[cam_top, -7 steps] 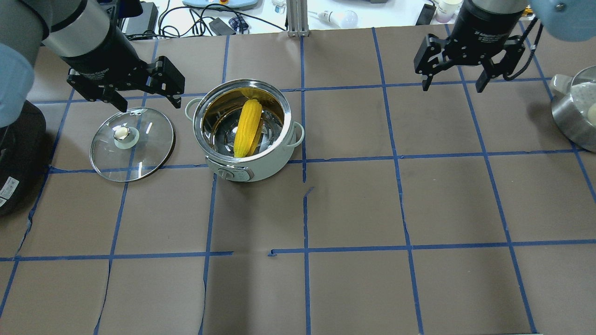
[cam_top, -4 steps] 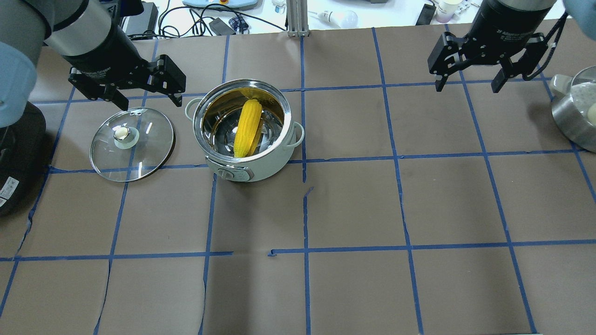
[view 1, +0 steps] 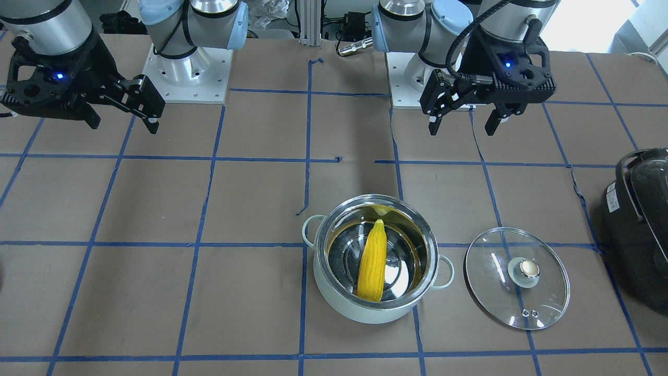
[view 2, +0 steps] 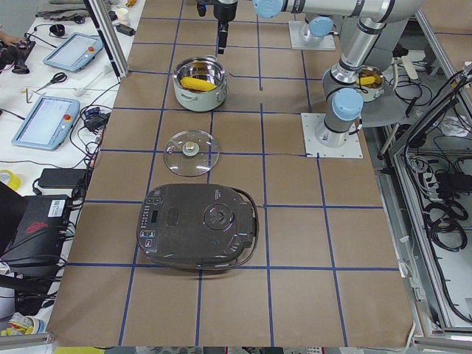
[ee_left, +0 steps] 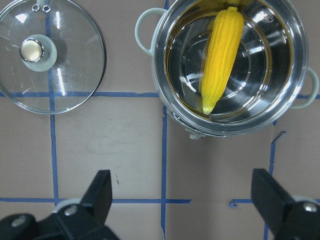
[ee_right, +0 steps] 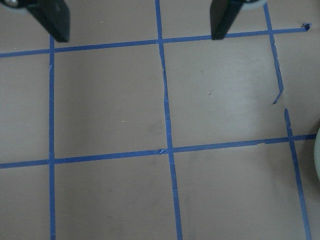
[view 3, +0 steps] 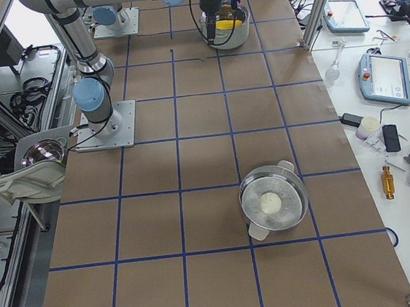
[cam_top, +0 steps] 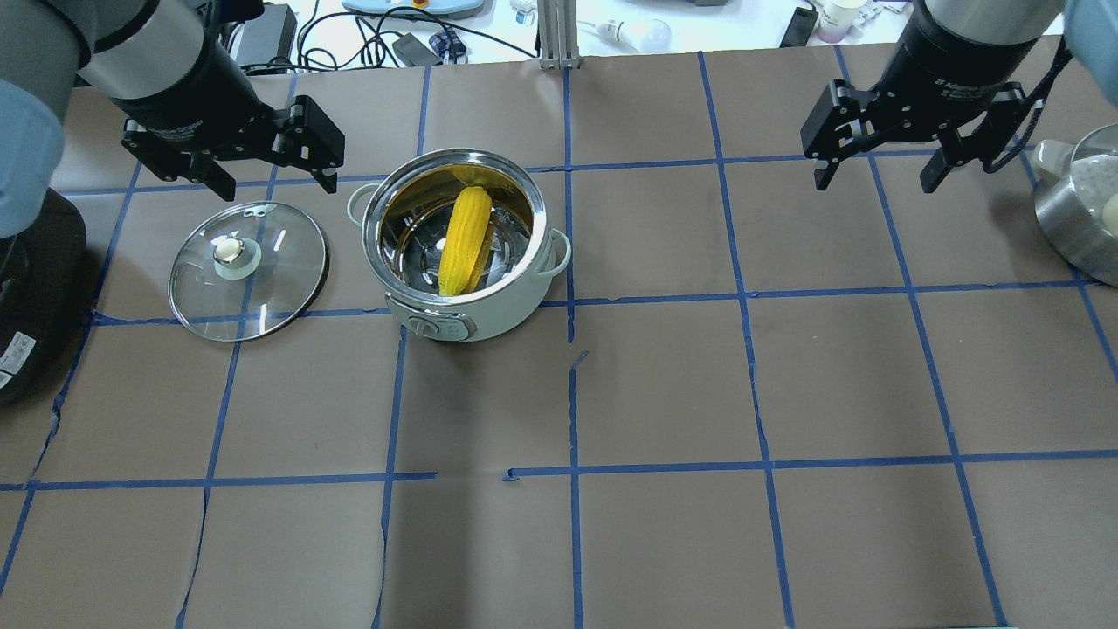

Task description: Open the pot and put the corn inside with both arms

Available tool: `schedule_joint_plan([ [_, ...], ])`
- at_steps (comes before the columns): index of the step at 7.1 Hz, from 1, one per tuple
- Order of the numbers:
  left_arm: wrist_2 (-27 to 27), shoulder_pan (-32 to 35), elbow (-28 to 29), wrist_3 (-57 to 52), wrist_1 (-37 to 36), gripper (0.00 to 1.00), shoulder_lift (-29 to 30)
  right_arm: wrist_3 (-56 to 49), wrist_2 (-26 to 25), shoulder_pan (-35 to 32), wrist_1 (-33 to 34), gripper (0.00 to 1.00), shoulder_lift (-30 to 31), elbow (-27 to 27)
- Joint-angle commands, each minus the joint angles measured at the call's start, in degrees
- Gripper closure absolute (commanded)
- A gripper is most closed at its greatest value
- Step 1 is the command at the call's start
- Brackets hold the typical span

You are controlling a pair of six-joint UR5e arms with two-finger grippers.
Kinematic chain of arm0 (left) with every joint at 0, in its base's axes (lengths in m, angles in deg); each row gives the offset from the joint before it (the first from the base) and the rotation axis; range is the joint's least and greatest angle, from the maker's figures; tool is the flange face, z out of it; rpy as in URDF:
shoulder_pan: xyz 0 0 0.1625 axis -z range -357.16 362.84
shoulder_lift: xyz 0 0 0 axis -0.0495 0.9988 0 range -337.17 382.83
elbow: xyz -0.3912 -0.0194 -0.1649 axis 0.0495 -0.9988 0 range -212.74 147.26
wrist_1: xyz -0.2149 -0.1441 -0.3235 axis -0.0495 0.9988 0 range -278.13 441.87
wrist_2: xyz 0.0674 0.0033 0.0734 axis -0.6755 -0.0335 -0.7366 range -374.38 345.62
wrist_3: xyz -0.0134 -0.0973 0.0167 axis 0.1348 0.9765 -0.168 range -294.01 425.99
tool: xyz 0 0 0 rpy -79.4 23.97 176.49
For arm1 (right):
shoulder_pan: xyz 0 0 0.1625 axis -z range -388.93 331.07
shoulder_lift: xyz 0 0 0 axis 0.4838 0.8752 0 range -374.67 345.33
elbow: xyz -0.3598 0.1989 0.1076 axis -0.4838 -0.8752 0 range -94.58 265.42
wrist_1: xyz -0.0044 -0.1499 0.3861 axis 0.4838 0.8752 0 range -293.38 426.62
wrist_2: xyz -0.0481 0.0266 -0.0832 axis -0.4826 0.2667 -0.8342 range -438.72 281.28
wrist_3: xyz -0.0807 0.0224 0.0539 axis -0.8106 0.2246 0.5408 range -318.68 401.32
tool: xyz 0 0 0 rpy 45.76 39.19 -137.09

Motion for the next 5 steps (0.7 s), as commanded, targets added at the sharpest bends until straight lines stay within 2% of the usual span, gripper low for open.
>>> schedule_joint_plan([
  [1, -2.2, 0.1, 0.0, -0.1, -0.1, 0.0, 0.1, -0.1, 0.1, 0.0, 0.1, 0.0, 0.0, 0.4],
  [5, -1.3, 0.2, 0.6, -0.1, 0.3, 0.0, 1.0, -0.1, -0.6, 0.1, 0.1, 0.0, 0.0, 0.5],
])
